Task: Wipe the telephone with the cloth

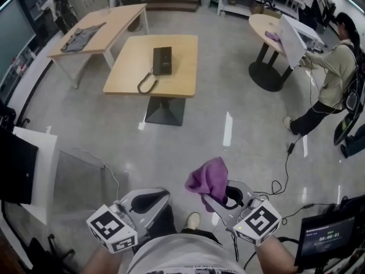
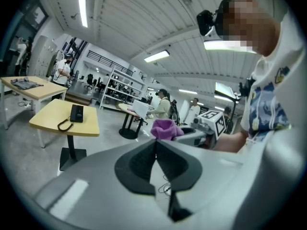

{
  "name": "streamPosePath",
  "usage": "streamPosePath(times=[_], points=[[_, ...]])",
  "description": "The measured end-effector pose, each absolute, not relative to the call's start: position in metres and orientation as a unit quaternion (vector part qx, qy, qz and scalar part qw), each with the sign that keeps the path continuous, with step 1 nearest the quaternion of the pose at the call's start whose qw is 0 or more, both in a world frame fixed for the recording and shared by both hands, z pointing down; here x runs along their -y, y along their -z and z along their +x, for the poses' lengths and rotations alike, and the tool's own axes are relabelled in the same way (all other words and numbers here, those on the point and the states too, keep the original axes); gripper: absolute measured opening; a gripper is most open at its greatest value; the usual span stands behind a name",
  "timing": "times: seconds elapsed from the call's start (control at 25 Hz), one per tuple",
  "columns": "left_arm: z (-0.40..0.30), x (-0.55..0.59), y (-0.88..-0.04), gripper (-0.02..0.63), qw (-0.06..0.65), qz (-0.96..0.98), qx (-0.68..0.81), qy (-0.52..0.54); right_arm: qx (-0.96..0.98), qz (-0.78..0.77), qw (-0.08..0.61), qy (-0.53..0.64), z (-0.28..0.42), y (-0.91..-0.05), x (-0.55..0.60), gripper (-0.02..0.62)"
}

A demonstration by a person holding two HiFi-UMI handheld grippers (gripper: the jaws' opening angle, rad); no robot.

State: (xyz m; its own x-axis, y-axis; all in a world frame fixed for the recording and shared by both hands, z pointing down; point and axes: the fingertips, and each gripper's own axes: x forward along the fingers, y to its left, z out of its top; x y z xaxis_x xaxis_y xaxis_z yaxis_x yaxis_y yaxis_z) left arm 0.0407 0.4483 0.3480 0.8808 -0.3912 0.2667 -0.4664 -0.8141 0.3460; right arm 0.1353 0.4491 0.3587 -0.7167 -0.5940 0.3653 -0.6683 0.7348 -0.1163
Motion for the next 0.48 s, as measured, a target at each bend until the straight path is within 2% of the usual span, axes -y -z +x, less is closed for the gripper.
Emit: streamPosePath(times=[0.48], points=[[-0.003, -0.347, -0.334, 0.005, 0.17, 0.968, 0.173, -0.069, 0.905, 0.388, 0.145, -0.103, 0.084, -0.337, -0.337, 0.114]])
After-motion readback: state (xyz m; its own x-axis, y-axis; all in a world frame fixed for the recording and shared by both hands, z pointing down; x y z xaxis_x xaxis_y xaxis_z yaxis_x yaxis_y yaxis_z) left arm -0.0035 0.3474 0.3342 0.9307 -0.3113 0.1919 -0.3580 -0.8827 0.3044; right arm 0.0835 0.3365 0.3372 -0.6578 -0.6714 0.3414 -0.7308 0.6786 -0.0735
